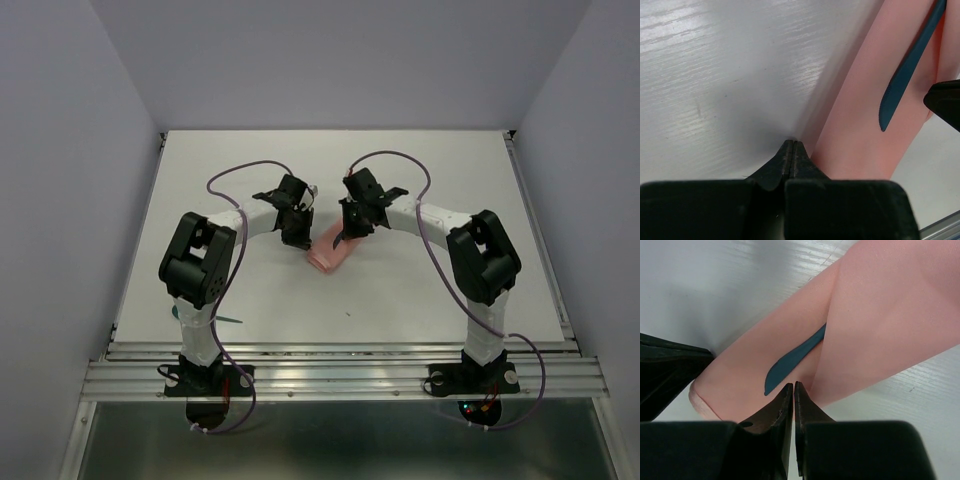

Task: Fold the napkin into a case and place the utensils inside
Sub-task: Stuff the knife into the folded napkin.

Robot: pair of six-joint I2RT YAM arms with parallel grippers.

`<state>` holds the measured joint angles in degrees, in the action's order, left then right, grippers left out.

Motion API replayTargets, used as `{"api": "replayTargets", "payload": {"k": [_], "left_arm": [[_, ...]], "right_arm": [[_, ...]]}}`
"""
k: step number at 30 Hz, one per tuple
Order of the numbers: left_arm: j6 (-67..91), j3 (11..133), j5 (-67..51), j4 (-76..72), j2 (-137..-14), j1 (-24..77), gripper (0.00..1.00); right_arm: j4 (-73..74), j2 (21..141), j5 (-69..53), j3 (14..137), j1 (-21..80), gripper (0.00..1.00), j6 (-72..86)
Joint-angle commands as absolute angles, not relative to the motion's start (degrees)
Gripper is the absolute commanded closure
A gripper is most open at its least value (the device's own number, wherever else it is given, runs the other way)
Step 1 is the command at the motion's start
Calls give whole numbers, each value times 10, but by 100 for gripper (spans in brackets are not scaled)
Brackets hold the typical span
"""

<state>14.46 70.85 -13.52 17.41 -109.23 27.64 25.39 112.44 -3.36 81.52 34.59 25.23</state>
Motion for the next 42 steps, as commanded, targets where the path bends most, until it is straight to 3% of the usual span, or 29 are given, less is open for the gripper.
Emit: {"api": "replayTargets", "payload": {"k": [1, 42], "left_arm": [[148, 699, -134, 192, -1072, 278, 100], [152, 691, -176, 171, -1102, 299, 100]], "right_arm": [[256, 1122, -11, 807, 345, 90, 249], [232, 1164, -61, 850, 345, 91, 255]]}}
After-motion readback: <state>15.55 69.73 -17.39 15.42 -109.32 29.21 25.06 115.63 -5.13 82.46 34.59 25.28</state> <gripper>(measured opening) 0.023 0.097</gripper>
